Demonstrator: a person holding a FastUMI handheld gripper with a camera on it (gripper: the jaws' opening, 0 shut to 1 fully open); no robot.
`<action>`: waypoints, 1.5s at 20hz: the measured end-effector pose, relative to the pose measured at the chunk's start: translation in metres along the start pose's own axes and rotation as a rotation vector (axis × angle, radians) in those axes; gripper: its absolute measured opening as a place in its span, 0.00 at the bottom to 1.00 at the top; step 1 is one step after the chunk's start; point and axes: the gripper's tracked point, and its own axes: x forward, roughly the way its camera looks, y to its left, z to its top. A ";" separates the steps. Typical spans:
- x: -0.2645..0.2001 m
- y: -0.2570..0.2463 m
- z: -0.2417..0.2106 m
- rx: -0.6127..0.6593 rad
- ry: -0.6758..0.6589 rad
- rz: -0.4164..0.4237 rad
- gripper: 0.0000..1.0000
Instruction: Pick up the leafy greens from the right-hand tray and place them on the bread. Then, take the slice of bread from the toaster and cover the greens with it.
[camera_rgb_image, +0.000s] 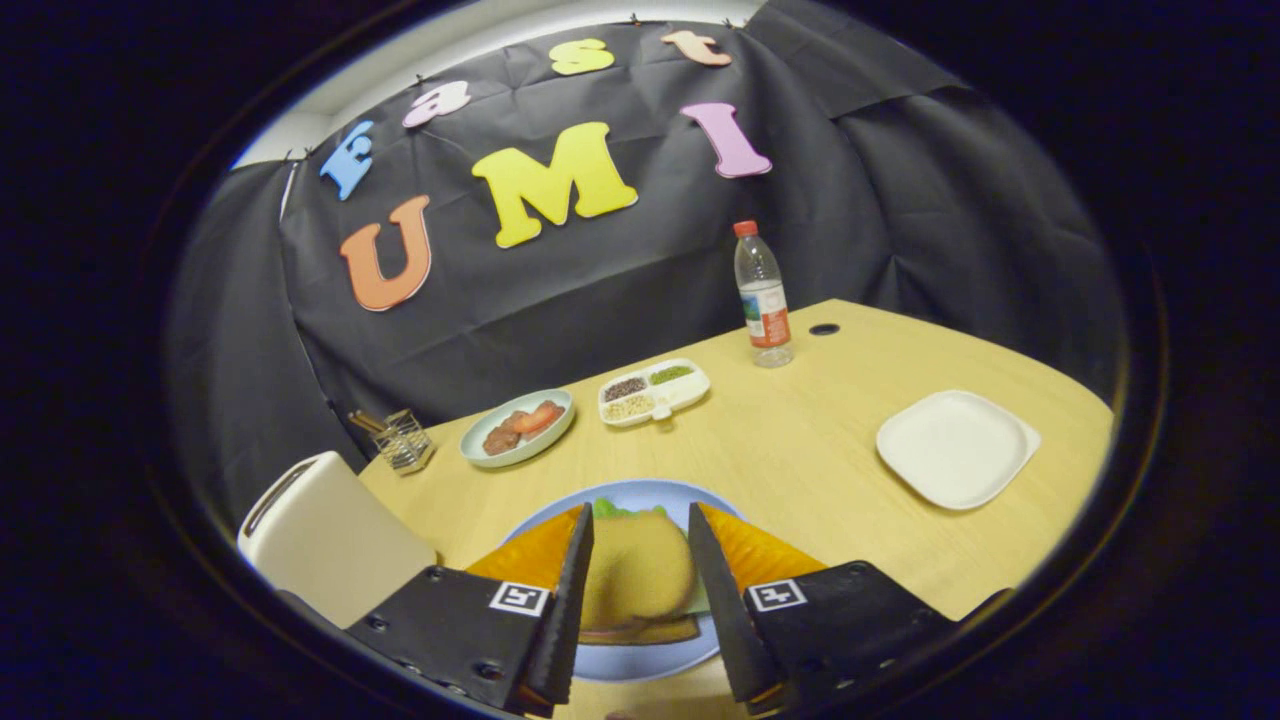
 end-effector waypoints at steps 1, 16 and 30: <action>-0.006 -0.002 0.008 -0.027 -0.020 -0.003 0.63; -0.219 -0.012 0.036 -0.270 -0.258 0.051 0.96; -0.265 -0.019 0.009 -0.215 -0.313 0.011 0.96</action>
